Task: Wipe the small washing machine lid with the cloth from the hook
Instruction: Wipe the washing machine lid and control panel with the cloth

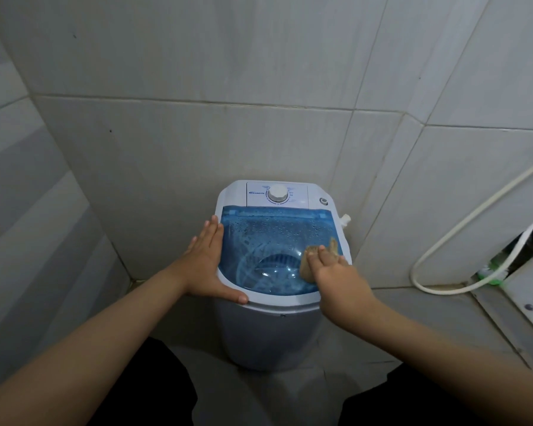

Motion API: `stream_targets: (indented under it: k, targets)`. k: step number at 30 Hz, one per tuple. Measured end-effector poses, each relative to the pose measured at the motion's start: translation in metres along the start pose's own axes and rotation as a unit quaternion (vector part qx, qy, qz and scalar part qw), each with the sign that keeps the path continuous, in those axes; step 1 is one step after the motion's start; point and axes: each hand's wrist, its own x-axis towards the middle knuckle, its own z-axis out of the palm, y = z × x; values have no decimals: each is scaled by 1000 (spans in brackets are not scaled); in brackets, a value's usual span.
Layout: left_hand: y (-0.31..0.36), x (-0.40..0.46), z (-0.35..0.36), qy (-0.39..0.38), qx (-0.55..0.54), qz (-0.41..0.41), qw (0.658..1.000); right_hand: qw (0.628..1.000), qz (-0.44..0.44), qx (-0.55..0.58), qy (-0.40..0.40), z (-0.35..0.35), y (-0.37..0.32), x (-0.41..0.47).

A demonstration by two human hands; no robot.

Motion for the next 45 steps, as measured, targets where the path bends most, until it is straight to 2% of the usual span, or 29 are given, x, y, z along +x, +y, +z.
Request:
stream_targets:
  k: [4,8,12,15,18,25,33,41,45]
  targets:
    - [1,-1,-1,-4,-4,2,1000,997,-61,52,-16,-26,-14,-7]
    - [1,-1,0,-7,-16,2,1000,983,-137,115,49,-51,-30,26]
    - [-1,0,1,0,-24,7,1000,975,-198,56,82,-46,-59,72]
    - [0,1,2,4,-27,10,1000,980,-179,-15,84,-43,-69,105]
    - [-1,2,2,13,-34,13,999,984,-167,-43,53,-39,-73,121]
    - [-7,4,4,7,-28,10,1000,959,-281,-24,11,-26,-61,86]
    - [-4,3,2,0,-17,5,1000,924,-381,-28,3,-19,-24,40]
    - [-2,1,1,-2,-4,1,1000,927,-371,-24,-53,-29,9,33]
    - [-2,2,2,4,-9,5,1000,952,-299,45,-42,-52,11,46]
